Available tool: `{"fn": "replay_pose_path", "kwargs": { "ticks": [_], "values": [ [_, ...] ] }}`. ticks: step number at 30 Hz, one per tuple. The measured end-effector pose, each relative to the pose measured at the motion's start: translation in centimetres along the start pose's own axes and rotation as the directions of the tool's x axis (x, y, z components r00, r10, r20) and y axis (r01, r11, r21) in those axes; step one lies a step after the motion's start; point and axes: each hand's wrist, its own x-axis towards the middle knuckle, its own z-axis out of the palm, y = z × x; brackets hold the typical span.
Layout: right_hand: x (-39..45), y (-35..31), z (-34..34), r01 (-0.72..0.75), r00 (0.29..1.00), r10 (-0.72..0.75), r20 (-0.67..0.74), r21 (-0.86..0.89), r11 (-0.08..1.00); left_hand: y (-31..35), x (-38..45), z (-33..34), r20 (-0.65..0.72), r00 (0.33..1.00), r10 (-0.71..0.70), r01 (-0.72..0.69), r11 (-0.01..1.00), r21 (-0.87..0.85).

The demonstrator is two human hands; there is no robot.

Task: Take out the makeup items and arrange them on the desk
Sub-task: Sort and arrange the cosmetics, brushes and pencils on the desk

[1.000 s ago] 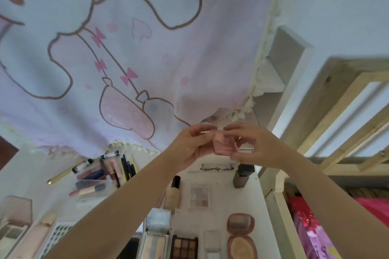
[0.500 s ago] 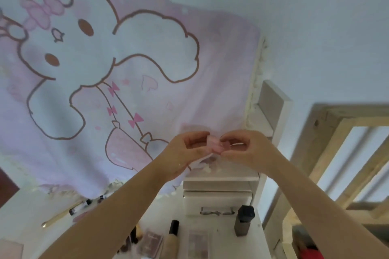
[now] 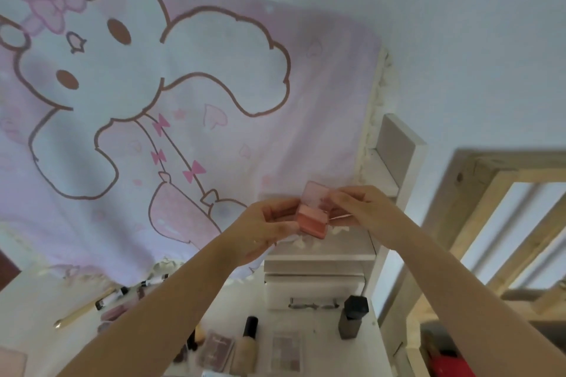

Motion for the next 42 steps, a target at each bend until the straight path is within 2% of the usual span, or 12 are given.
{"fn": "replay_pose_path", "kwargs": {
  "ticks": [5,10,15,17,20,23,27,30,32,37,39,42],
  "values": [
    [-0.4,3.3,0.6,-0.148,0.989,0.151,0.007,-0.151,0.977,-3.4,-0.9,-0.9,0.002,0.979,-0.202,0.200,0.975,0.097],
    [-1.0,8.9,2.7,-0.423,0.905,0.426,0.001,-0.112,0.899,-9.9,-3.0,-0.8,-0.108,0.927,-0.359,0.375,0.898,0.230],
    [-2.2,14.7,5.6,-0.577,0.816,0.575,-0.047,-0.027,0.816,-15.6,-5.0,0.0,-0.204,0.837,-0.508,0.540,0.827,0.154],
    [-2.9,16.7,6.5,-0.607,0.793,0.605,-0.070,-0.023,0.794,-17.6,-5.4,0.7,-0.240,0.773,-0.587,0.610,0.792,0.031],
    [-3.9,19.5,7.4,-0.651,0.757,0.652,-0.054,-0.148,0.744,-19.7,-5.8,2.0,-0.270,0.714,-0.647,0.676,0.737,0.021],
    [-4.8,21.5,7.4,-0.578,0.763,0.647,0.003,-0.446,0.684,-21.2,-5.8,3.2,-0.278,0.678,-0.681,0.722,0.687,0.078],
    [-5.7,23.3,6.6,-0.490,0.745,0.665,0.054,-0.632,0.600,-22.6,-5.0,4.8,-0.344,0.587,-0.732,0.778,0.629,-0.010],
    [-6.3,24.4,6.0,-0.399,0.760,0.645,0.086,-0.721,0.566,-23.2,-4.2,5.3,-0.383,0.538,-0.751,0.795,0.603,-0.066],
    [-6.7,25.2,5.2,-0.344,0.784,0.614,0.091,-0.760,0.551,-23.8,-3.7,5.3,-0.437,0.519,-0.735,0.806,0.590,-0.034],
    [-8.4,27.8,2.9,-0.306,0.850,0.526,0.021,-0.794,0.526,-24.8,-2.5,6.1,-0.534,0.481,-0.695,0.826,0.563,0.011],
    [-9.0,28.8,2.2,-0.264,0.851,0.522,0.051,-0.819,0.510,-25.0,-2.0,6.5,-0.533,0.488,-0.691,0.841,0.535,0.076],
    [-9.9,29.9,1.9,-0.183,0.806,0.574,0.146,-0.860,0.476,-25.1,-1.4,6.8,-0.540,0.511,-0.668,0.856,0.449,0.255]
  ]
}}
